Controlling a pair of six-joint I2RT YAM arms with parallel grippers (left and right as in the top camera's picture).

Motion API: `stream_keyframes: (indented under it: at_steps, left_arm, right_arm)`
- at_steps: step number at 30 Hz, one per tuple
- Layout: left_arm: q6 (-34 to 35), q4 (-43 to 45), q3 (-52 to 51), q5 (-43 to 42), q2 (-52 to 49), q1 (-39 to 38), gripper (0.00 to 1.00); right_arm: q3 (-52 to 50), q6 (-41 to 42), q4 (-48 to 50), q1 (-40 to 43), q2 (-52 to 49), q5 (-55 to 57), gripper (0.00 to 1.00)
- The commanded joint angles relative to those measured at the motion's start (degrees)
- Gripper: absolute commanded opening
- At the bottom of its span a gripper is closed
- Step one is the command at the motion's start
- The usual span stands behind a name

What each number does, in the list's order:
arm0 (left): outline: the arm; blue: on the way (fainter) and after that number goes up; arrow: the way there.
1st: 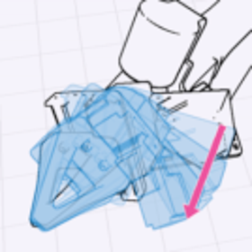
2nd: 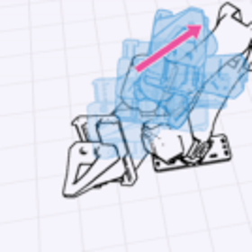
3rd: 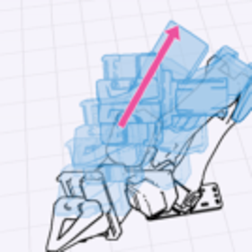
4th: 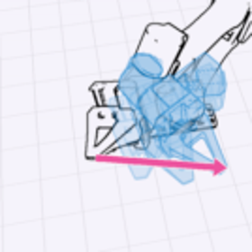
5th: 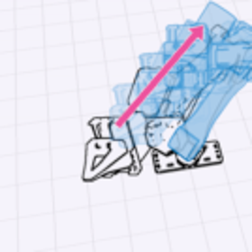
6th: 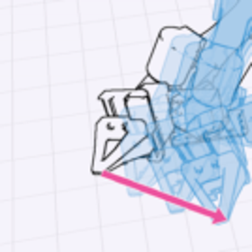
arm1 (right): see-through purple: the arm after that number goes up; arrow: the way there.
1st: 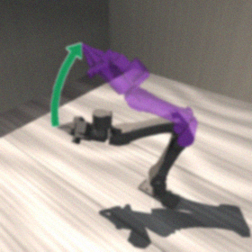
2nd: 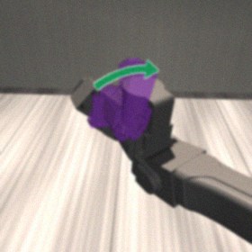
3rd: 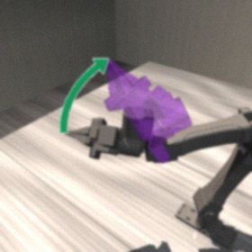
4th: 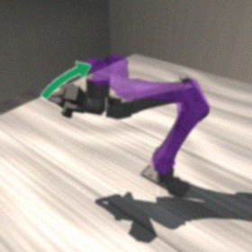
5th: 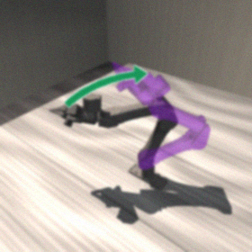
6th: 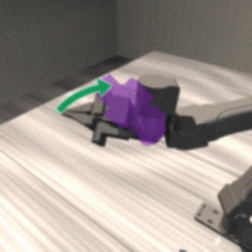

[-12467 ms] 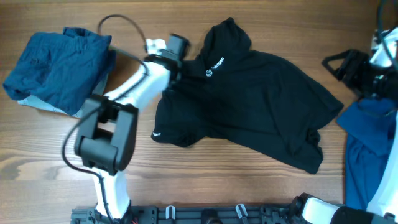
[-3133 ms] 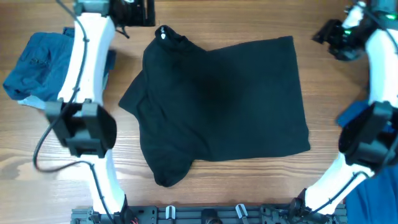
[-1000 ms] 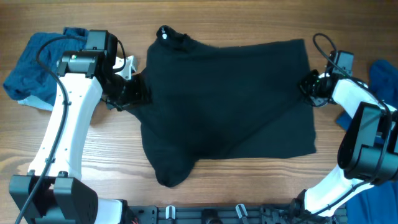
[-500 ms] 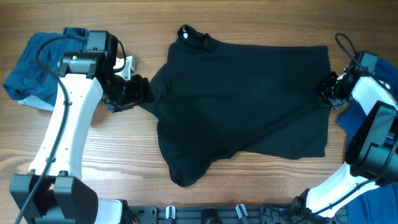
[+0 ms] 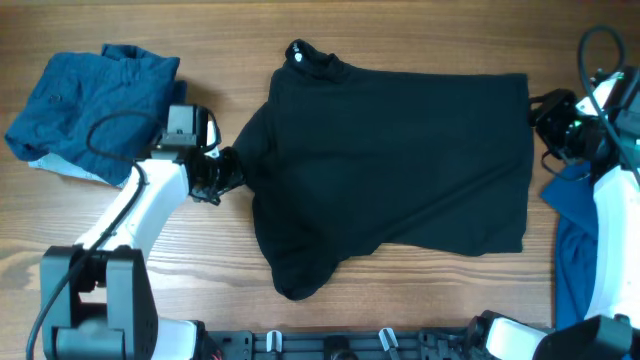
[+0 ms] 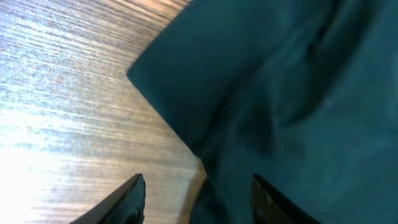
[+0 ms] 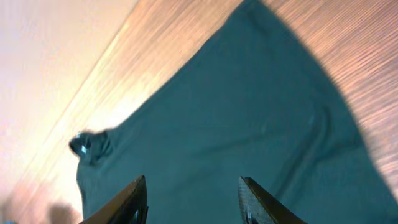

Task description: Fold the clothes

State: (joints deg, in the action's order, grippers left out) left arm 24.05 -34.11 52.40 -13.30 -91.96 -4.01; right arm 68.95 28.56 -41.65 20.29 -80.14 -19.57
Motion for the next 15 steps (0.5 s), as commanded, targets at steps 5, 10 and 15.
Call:
stream_keyframes:
  at_steps: [5, 10, 15]
  left_arm:
    - [3.96, 8.87, -1.14, 2.73, -7.1, 0.0, 0.57]
    - [6.45, 12.48, -1.14, 2.99, -11.87, 0.02, 0.29]
    - [9.6, 6.1, -1.07, 5.29, -11.87, 0.07, 0.04]
  right_arm:
    - [-2.08, -1.62, -0.96, -8.83, -0.76, 1.05, 0.48]
    - [-2.08, -1.6, -1.16, -13.09, -3.17, 5.53, 0.52]
    - [-2.08, -0.63, -0.83, -14.4, -9.81, 8.52, 0.5]
